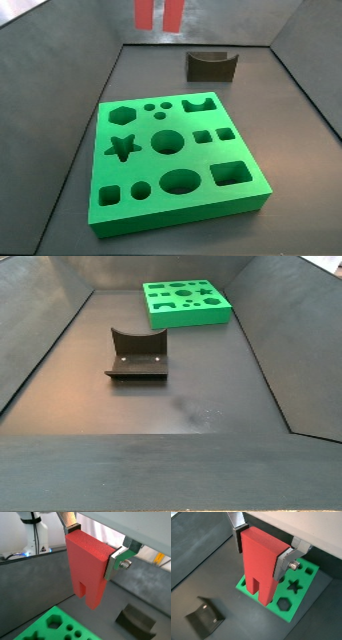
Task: Pick up the double-square object. Move up. Place the double-square object on the fixture. Regrasp the double-square object. Move to above the board. Insert the double-square object.
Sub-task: Move to above the board, then insert the double-square object.
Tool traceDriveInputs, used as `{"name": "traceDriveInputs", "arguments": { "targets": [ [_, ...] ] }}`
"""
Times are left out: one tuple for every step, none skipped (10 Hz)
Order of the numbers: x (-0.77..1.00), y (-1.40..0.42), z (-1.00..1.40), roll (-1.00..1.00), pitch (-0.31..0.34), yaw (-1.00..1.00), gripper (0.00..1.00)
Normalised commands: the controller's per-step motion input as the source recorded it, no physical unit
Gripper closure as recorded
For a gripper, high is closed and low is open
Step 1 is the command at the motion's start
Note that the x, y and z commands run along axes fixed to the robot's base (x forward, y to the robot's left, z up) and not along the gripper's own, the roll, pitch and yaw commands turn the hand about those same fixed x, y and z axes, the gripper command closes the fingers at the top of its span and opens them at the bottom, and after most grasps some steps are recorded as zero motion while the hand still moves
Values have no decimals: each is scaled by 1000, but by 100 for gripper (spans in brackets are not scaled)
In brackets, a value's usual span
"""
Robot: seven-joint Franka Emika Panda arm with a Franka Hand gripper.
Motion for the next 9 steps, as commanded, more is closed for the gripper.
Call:
{"name": "traceDriveInputs", "arguments": {
  "targets": [
    [-108,29,-6,-1000,-161,-85,100],
    [-101,39,-5,-946,-171,-79,100],
    [-93,47,0,-635,-142,-43,100],
    [-79,37,0,-426,-116,-24,100],
    [-52,19,0,-239,-74,-18,100],
    [0,0,-43,0,0,0,100],
    [106,-169,-334,0,-39,6,100],
    [380,-243,-514,0,-11,386,100],
    [703,-186,-537,-30,0,434,100]
  ]
}}
